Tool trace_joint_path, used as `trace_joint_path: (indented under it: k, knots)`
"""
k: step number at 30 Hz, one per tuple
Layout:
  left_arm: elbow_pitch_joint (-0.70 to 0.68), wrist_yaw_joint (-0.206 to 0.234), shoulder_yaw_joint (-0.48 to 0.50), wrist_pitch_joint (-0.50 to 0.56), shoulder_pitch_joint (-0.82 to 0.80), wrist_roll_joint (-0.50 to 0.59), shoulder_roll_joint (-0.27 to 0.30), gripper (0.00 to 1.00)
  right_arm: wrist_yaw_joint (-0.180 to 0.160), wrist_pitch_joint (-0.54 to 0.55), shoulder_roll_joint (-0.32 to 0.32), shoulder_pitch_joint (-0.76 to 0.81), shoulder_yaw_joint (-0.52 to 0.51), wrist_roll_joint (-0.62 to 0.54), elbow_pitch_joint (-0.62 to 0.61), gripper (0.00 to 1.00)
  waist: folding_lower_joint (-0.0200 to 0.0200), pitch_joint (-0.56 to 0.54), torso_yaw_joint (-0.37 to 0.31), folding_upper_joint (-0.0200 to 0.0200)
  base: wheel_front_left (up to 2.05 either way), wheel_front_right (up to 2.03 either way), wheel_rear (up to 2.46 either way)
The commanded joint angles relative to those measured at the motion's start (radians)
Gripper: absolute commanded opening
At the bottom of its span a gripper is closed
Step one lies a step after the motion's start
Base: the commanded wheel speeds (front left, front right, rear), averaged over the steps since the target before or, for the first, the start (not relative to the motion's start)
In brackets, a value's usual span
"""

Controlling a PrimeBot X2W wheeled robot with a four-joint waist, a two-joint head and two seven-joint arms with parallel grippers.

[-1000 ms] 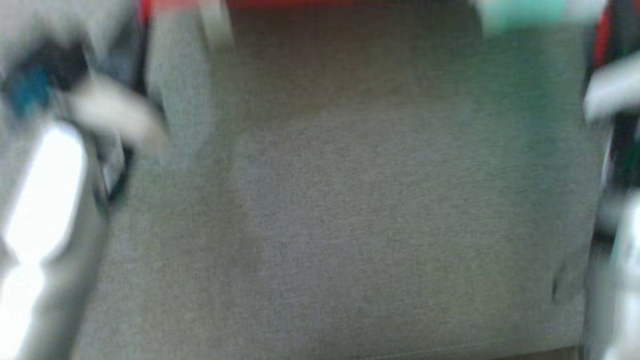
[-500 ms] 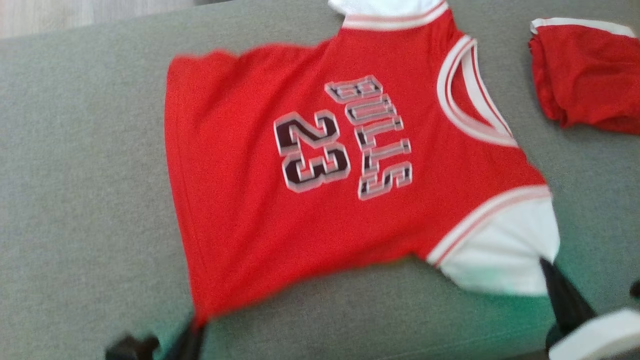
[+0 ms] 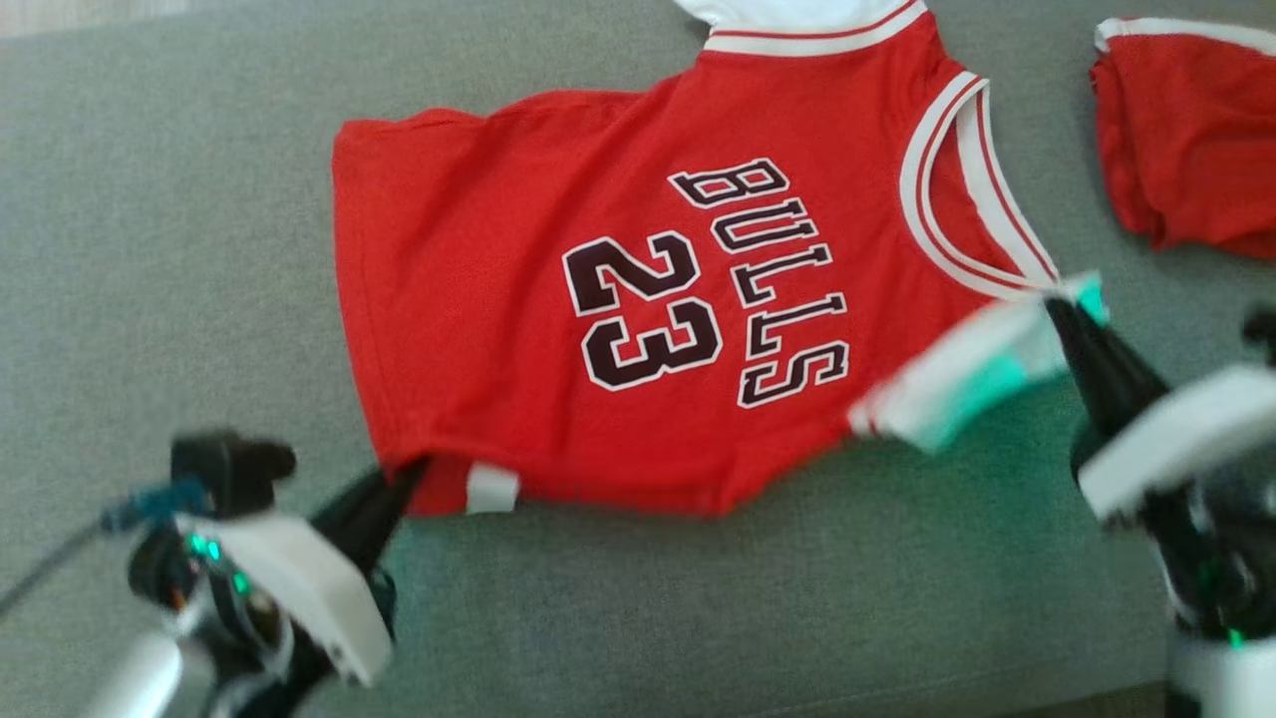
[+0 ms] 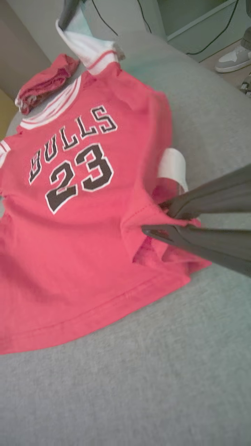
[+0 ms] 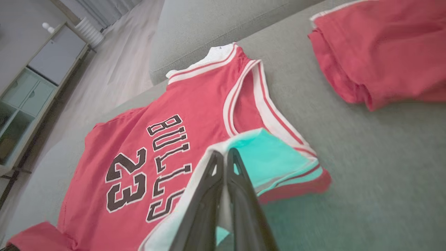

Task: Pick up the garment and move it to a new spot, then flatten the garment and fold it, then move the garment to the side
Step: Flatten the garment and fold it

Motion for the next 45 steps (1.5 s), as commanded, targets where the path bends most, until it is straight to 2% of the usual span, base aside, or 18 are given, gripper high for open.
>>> trace_joint_path:
  k: [1, 5, 9, 10, 11, 12, 16, 20, 23, 26, 31, 38, 41, 42, 43, 44, 45]
  knots:
    - [-0.015, 0.001, 0.052, 0.017, -0.056, -0.004, 0.036, 0.0, -0.001, 0.016, -0.011, -0.043, 0.025, -0.012, -0.023, 0.0, -0.0002, 0.01, -0.001, -0.0001, 0.0, 0.0, 0.0]
    - [0.06, 0.006, 0.065, 0.088, -0.161, -0.044, 0.03, 0.0, -0.001, 0.05, -0.011, -0.182, 0.025, -0.043, 0.064, 0.0, -0.0002, 0.035, 0.007, -0.0001, 0.0, 0.0, 0.0]
    - [0.154, 0.02, 0.042, 0.108, -0.237, -0.002, 0.02, 0.0, -0.001, -0.008, -0.011, -0.291, 0.033, -0.099, 0.17, 0.0, -0.0002, 0.051, 0.012, -0.0001, 0.0, 0.0, 0.0]
    - [0.167, 0.027, 0.043, 0.102, -0.242, 0.002, 0.013, 0.19, -0.001, -0.032, -0.011, -0.302, 0.035, -0.108, 0.187, 0.46, -0.0002, 0.052, 0.013, -0.0001, 0.0, 0.0, 0.0]
    - [0.177, 0.029, 0.044, 0.091, -0.245, 0.006, 0.007, 0.56, -0.001, -0.056, -0.011, -0.309, 0.038, -0.114, 0.202, 1.0, -0.0002, 0.053, 0.014, -0.0001, 0.0, 0.0, 0.0]
    - [0.183, 0.031, 0.046, 0.08, -0.242, 0.007, 0.003, 1.0, -0.001, -0.077, -0.011, -0.311, 0.043, -0.12, 0.215, 1.0, -0.0002, 0.053, 0.013, -0.0001, 0.0, 0.0, 0.0]
    - [0.154, 0.048, 0.079, 0.012, -0.192, 0.008, 0.001, 1.0, -0.001, -0.121, -0.023, -0.274, 0.076, -0.153, 0.211, 1.0, -0.0002, 0.049, 0.011, -0.0001, 0.0, 0.0, 0.0]
    - [0.062, 0.107, 0.148, -0.086, -0.088, -0.011, -0.026, 1.0, -0.001, -0.132, -0.095, -0.193, 0.106, -0.204, 0.173, 1.0, -0.0002, 0.052, 0.004, -0.0001, 0.0, 0.0, 0.0]
    - [0.005, 0.131, 0.146, -0.114, -0.015, -0.019, -0.051, 1.0, -0.001, -0.126, -0.131, -0.152, 0.082, -0.233, 0.171, 1.0, -0.0002, 0.064, 0.01, -0.0001, 0.0, 0.0, 0.0]
    - [0.009, 0.124, 0.106, -0.103, 0.013, -0.025, -0.072, 1.0, -0.001, -0.117, -0.166, -0.146, 0.074, -0.276, 0.183, 1.0, -0.0002, 0.08, 0.02, -0.0001, 0.0, 0.0, 0.0]
    - [0.08, 0.111, 0.064, -0.087, -0.019, -0.027, -0.1, 1.0, -0.001, -0.076, -0.183, -0.17, 0.067, -0.306, 0.242, 1.0, -0.0002, 0.091, 0.038, -0.0001, 0.0, 0.0, 0.0]
    - [0.158, 0.08, 0.029, -0.066, -0.059, -0.03, -0.111, 1.0, -0.001, 0.005, -0.193, -0.18, 0.091, -0.286, 0.294, 1.0, -0.0002, 0.089, 0.044, -0.0001, 0.0, 0.0, 0.0]
    - [0.173, 0.049, 0.001, -0.045, -0.061, -0.054, -0.125, 1.0, -0.001, 0.04, -0.189, -0.182, 0.108, -0.258, 0.318, 1.0, -0.0002, 0.083, 0.04, -0.0001, 0.0, 0.0, 0.0]
    - [0.174, 0.037, -0.009, -0.037, -0.06, -0.064, -0.129, 0.77, -0.001, 0.049, -0.185, -0.184, 0.107, -0.244, 0.325, 1.0, -0.0002, 0.08, 0.039, -0.0001, 0.0, 0.0, 0.0]
    - [0.176, 0.029, -0.016, -0.033, -0.059, -0.072, -0.134, 0.0, -0.001, 0.054, -0.18, -0.186, 0.103, -0.232, 0.331, 0.36, -0.0002, 0.077, 0.038, -0.0001, 0.0, 0.0, 0.0]
    - [0.178, 0.02, -0.021, -0.031, -0.06, -0.077, -0.137, 0.0, -0.001, 0.057, -0.176, -0.189, 0.099, -0.22, 0.336, 0.0, -0.0002, 0.072, 0.038, -0.0001, 0.0, 0.0, 0.0]
    - [0.179, 0.014, -0.023, -0.032, -0.061, -0.08, -0.138, 0.0, -0.001, 0.059, -0.174, -0.191, 0.093, -0.207, 0.339, 0.0, -0.0002, 0.068, 0.038, -0.0001, 0.0, 0.0, 0.0]
